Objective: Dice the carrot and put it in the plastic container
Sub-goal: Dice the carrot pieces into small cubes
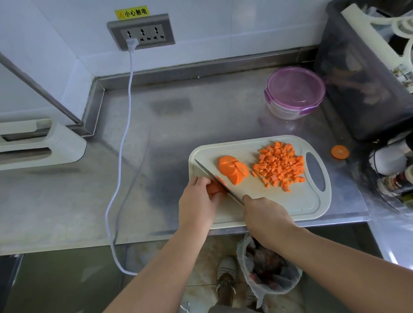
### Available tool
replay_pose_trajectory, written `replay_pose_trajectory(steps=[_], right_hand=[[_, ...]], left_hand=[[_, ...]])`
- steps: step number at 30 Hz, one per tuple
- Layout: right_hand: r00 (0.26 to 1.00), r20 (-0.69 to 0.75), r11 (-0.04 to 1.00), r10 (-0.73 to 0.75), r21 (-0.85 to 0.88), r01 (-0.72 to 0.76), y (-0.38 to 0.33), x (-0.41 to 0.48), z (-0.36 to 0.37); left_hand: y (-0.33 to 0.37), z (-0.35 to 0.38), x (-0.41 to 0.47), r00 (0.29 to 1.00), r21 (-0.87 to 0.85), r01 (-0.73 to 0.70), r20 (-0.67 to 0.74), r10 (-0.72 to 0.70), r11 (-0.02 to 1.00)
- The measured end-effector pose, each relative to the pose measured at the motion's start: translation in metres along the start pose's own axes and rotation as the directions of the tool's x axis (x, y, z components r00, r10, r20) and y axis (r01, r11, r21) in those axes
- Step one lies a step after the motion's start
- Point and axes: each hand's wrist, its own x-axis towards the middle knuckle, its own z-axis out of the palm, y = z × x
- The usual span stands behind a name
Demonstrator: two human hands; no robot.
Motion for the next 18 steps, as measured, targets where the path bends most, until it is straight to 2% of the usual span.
replay_pose_trajectory(steps=[4, 9, 12, 18], right_hand=[[1.000, -0.011, 0.999, 0.015, 0.031, -0.014, 0.001, 0.007, 0.000], [0.996, -0.084, 0.971, 0.031, 0.238, -0.010, 0.012, 0.009, -0.005], [0.985, -0.171, 0.979, -0.008, 0.198, 0.042, 0.013, 0.001, -0.008], [0.982, -0.173, 0.987, -0.070, 0.131, 0.093, 0.011, -0.013, -0.008]], left_hand=[[0.001, -0.001, -0.001, 1.000, 0.005, 0.006, 0.015, -0.006, 1.000], [-0.004, -0.001, 0.000, 0.999, -0.015, 0.022, 0.029, -0.021, 1.000], [-0.005, 0.001, -0.002, 1.000, -0.059, 0.009, 0.000, -0.009, 0.998], [-0.003, 0.004, -0.001, 0.999, -0.112, 0.019, -0.036, -0.023, 0.993]])
